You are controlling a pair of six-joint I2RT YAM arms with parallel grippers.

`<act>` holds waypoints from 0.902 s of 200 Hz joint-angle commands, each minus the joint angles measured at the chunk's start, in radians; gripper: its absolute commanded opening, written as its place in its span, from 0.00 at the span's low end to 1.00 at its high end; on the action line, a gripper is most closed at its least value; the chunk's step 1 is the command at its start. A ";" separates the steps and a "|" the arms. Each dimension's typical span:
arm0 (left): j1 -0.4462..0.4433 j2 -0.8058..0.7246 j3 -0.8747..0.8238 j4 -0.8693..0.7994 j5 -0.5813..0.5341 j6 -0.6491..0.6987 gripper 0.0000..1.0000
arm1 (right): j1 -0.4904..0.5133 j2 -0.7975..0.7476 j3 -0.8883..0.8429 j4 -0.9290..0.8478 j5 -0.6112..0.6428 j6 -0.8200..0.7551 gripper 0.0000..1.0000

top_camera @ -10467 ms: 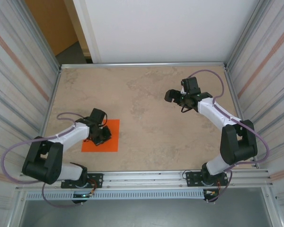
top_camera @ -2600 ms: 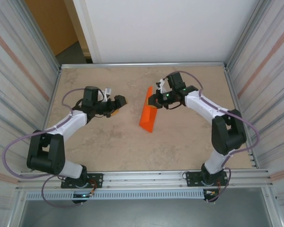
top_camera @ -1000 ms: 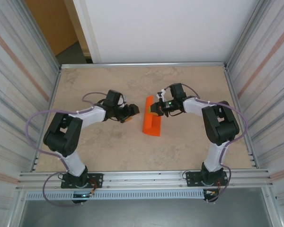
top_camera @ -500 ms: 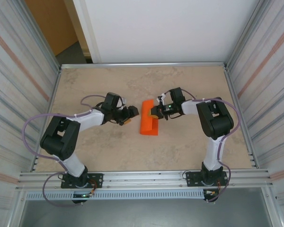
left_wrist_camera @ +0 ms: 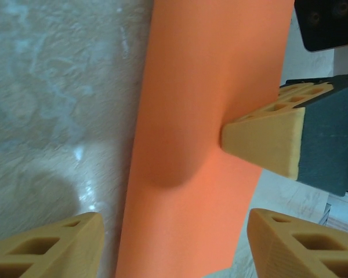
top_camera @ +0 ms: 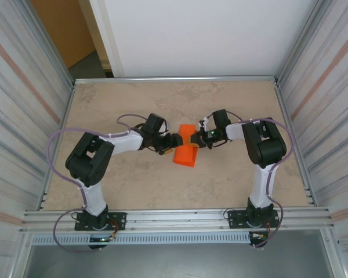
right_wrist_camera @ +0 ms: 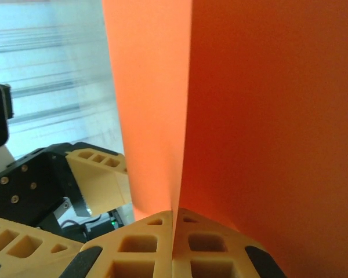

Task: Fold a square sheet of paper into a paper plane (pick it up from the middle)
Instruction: First fold in half a square sheet of paper at the center of the table.

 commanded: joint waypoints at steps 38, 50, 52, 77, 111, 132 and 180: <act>-0.014 0.084 0.149 -0.178 -0.060 0.096 0.56 | -0.005 -0.013 -0.028 -0.060 0.040 -0.031 0.06; -0.015 0.100 0.183 -0.222 -0.075 0.122 0.53 | -0.004 -0.018 -0.030 -0.057 0.043 -0.024 0.06; -0.015 0.103 0.188 -0.225 -0.075 0.126 0.53 | -0.004 -0.018 -0.031 -0.057 0.043 -0.023 0.06; -0.017 0.132 0.228 -0.256 -0.076 0.152 0.51 | -0.005 -0.027 -0.036 -0.057 0.053 -0.012 0.06; -0.020 0.168 0.257 -0.291 -0.082 0.166 0.45 | -0.004 -0.030 -0.041 -0.049 0.058 0.013 0.06; -0.026 0.179 0.269 -0.309 -0.100 0.178 0.42 | -0.004 -0.036 -0.045 -0.049 0.063 0.020 0.06; -0.065 0.236 0.324 -0.424 -0.174 0.207 0.36 | -0.014 -0.107 -0.075 -0.060 0.103 0.052 0.24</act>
